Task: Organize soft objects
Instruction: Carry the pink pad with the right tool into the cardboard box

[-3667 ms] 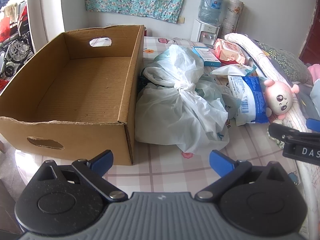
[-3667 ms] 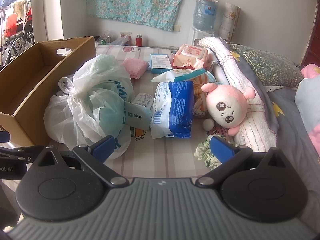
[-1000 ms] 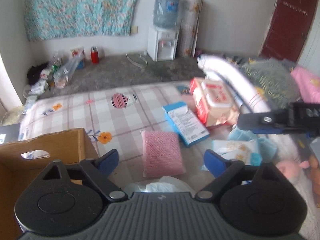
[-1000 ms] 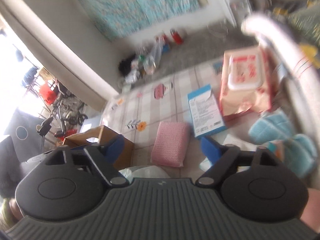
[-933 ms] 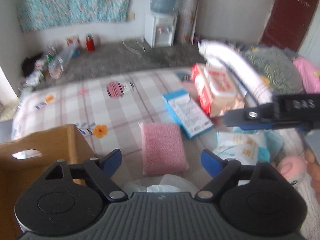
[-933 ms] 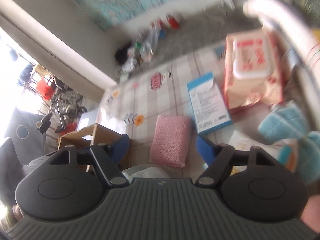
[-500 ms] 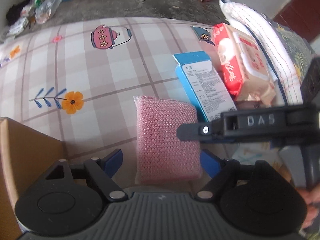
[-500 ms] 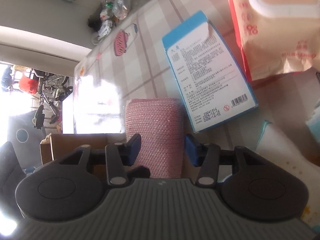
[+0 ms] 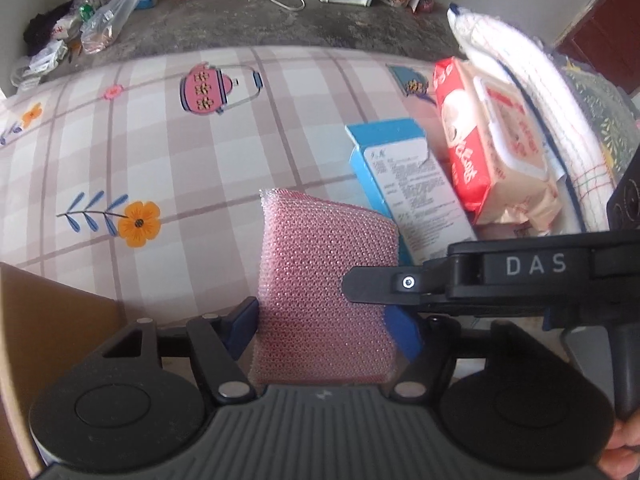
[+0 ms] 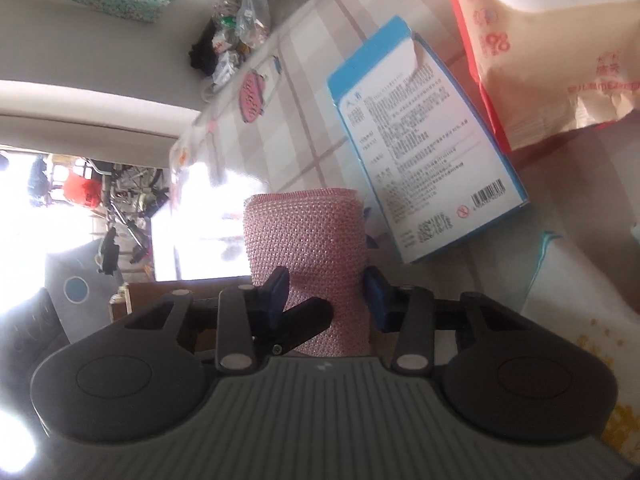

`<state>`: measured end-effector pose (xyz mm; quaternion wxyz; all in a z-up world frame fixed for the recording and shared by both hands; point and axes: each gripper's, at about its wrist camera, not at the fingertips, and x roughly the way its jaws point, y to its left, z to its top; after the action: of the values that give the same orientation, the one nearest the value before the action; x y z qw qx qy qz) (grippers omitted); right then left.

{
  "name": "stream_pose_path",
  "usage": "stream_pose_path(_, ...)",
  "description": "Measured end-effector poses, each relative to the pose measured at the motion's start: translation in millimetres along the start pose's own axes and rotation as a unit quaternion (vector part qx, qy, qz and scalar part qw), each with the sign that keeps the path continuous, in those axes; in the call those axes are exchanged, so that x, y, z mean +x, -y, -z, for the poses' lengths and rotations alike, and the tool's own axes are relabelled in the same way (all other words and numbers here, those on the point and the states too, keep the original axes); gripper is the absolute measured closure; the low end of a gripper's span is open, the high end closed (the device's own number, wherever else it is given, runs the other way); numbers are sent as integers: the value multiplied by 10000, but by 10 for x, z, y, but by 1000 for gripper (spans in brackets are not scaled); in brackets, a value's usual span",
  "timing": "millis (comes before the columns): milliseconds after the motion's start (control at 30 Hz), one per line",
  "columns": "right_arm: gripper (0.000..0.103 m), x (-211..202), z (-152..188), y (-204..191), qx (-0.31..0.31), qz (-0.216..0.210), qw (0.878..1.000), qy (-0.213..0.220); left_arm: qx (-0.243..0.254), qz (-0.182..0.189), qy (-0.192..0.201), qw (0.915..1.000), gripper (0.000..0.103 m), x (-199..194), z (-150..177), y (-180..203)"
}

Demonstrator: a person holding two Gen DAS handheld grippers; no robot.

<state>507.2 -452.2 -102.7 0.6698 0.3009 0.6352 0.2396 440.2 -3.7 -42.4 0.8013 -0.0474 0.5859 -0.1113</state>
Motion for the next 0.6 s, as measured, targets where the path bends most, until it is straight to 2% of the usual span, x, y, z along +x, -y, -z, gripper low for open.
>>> stream_pose_path(167, 64, -389, 38, -297, -223, -167, 9992, 303, -137, 71, 377, 9992, 33, -431, -39, 82)
stream_pose_path(300, 64, -888, 146, -568, -471, -357, 9964, 615, -58, 139, 823, 9965, 33, -889, 30, 200)
stream_pose_path(433, 64, -1340, 429, -789, -690, -506, 9933, 783, -49, 233, 1114, 9935, 33, -1315, 218, 275)
stream_pose_path(600, 64, -1601, 898, -1157, -1023, -640, 9895, 798, -163, 247, 1420, 9894, 32, -1801, 587, 154)
